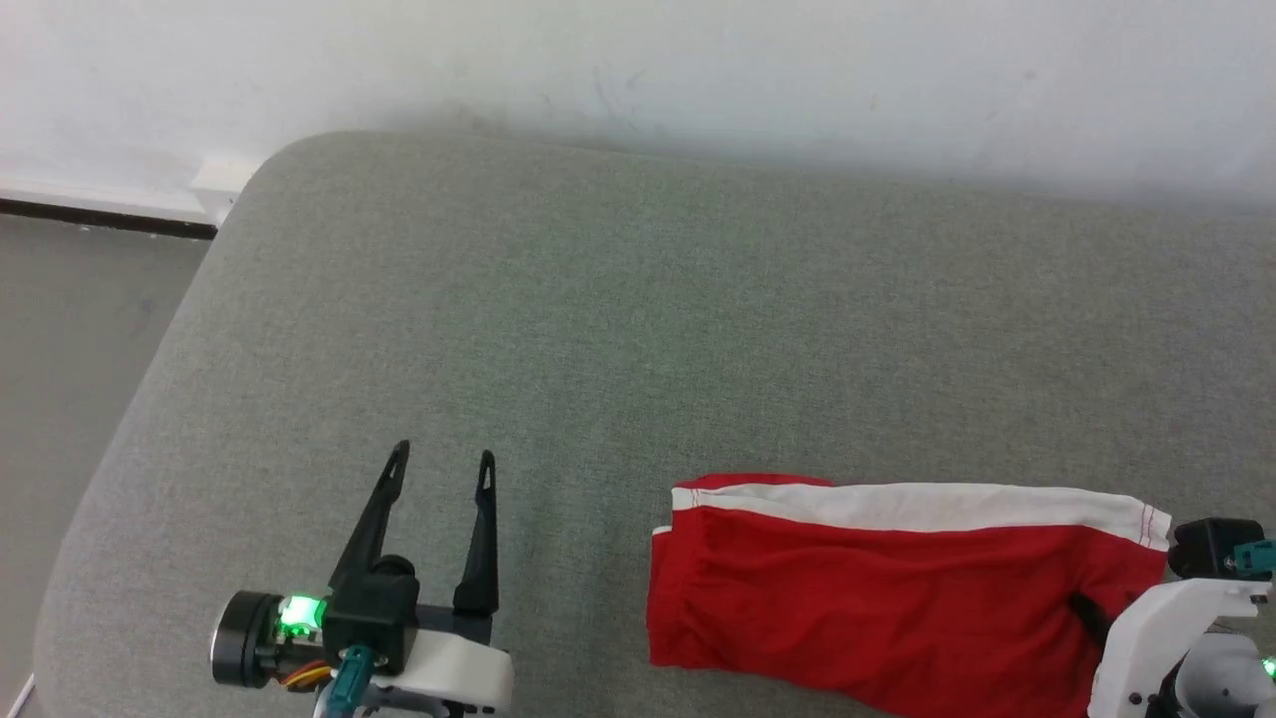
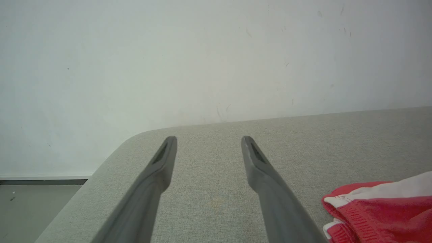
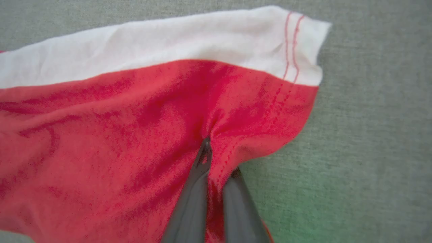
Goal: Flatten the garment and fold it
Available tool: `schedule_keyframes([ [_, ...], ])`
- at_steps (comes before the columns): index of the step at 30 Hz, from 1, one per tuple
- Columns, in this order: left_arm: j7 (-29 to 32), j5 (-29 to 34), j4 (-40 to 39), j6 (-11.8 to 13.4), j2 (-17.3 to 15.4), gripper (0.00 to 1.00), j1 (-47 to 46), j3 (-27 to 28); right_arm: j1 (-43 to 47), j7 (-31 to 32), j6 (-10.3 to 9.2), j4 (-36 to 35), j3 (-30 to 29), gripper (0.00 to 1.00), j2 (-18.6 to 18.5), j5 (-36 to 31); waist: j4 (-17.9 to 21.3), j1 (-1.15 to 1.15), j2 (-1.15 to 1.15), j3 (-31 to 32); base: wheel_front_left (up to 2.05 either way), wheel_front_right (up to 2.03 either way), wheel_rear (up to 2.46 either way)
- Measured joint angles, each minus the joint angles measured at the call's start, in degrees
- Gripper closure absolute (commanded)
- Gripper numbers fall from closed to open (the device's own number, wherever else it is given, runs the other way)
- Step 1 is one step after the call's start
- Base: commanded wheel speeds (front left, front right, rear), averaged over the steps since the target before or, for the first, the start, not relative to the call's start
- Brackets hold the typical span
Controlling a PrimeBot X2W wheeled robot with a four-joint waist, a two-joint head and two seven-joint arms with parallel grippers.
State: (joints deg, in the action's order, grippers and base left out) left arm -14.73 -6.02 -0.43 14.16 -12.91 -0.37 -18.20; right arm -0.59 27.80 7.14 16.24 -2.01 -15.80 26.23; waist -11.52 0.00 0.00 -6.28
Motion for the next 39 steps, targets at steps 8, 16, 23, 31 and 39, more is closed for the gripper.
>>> schedule_keyframes([
  [8, 0.0, 0.11, 0.62, -1.55, 0.36, 0.0, 0.33, 1.33, -0.31, -4.21, 0.49, 2.92, -5.53, 1.0, -0.08, -1.32, 1.04, 0.0, 0.0, 2.01, 0.0, 0.0, 0.0],
  [16, 0.0, 0.55, 0.9, -2.58, 0.92, 0.0, 1.38, 2.16, 0.66, -5.72, 0.47, 6.19, -17.82, 1.0, -1.78, -6.2, 2.86, 0.01, 0.0, 3.32, 0.0, 0.0, 0.0],
  [23, -0.01, 0.58, 1.45, -3.59, 1.23, 0.0, 2.43, 3.0, 2.89, -5.25, 0.45, 1.92, -17.69, 1.0, 1.09, -5.97, 4.16, 0.0, 0.0, 5.23, 0.0, 0.0, 0.0],
  [31, -0.01, 0.71, 1.74, -4.63, 1.8, 0.0, 3.87, 3.32, 6.03, -0.58, 0.41, -10.22, -10.24, 1.0, 4.36, -2.25, 4.88, -0.01, 0.0, 8.14, 0.0, 0.0, 0.0],
  [39, -0.01, 1.08, 1.7, -5.58, 2.02, 0.0, 4.2, 3.79, 6.65, 2.53, 0.4, -19.79, -1.68, 1.0, 8.84, 0.31, 3.51, -0.01, 0.0, 8.84, 0.0, 0.0, 0.0],
])
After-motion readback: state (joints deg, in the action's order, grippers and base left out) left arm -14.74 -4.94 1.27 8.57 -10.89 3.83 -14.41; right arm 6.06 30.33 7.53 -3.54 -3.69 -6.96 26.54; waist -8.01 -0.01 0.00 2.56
